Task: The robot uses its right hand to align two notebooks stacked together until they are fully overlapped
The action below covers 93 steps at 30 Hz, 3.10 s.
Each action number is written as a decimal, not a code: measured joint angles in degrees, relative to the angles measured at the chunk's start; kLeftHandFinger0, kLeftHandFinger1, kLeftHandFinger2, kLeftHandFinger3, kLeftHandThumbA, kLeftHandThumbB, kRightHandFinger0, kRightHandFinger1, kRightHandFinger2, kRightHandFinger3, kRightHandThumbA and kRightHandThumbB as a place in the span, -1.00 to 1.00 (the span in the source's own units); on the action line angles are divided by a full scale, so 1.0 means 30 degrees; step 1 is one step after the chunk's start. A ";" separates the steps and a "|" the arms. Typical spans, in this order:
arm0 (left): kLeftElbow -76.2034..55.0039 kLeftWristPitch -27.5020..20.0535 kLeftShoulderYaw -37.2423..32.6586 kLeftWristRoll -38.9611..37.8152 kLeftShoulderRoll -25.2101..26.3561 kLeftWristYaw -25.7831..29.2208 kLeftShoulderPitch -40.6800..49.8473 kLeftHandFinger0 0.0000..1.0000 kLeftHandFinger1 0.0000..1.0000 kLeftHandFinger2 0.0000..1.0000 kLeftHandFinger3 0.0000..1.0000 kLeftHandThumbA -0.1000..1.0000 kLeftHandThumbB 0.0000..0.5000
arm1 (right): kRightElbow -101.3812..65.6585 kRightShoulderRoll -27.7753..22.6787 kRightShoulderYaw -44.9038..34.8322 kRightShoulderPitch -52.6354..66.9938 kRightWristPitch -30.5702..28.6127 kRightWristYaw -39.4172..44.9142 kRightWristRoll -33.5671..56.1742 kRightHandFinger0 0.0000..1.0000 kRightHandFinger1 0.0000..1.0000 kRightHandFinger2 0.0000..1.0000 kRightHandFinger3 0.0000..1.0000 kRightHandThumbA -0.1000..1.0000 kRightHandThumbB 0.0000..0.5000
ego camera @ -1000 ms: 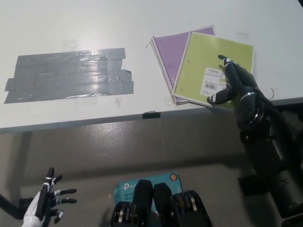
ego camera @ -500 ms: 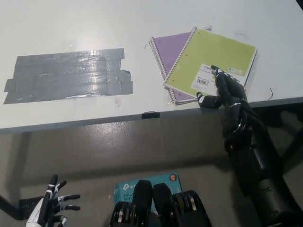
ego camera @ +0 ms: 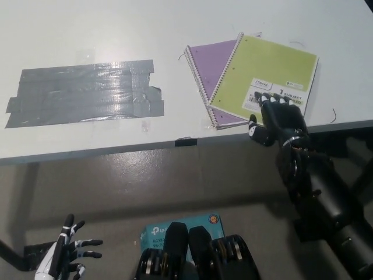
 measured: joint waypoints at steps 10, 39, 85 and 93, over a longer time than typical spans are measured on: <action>0.0137 -0.0089 -0.0088 0.0031 0.0094 -0.0023 -0.0028 -0.30 -0.10 0.12 1.00 1.00 0.97 | -0.0775 -0.2474 0.2962 0.0159 -0.2143 0.0447 -0.0129 1.00 1.00 1.00 1.00 1.00 0.58; 0.0403 -0.0261 -0.0423 0.0294 0.0123 -0.0028 -0.0028 -0.28 -0.16 -0.14 0.91 1.00 1.00 | 0.0659 -0.6137 0.6146 -0.1081 -0.9045 -0.1829 -0.1421 1.00 1.00 1.00 1.00 1.00 0.46; 0.0375 -0.0524 -0.0695 0.0536 0.0157 -0.0316 0.0759 -0.32 -0.27 -0.33 0.77 1.00 1.00 | -0.2025 -0.6328 0.5470 -0.0325 -0.7934 0.0656 -0.4251 1.00 1.00 1.00 1.00 1.00 1.00; 0.0393 -0.0522 -0.0722 0.0540 0.0145 -0.0312 0.0828 -0.72 -0.39 -0.38 0.81 1.00 1.00 | -0.3010 -0.5898 0.5115 -0.0328 -0.6730 0.3053 -0.4173 1.00 1.00 1.00 1.00 0.73 1.00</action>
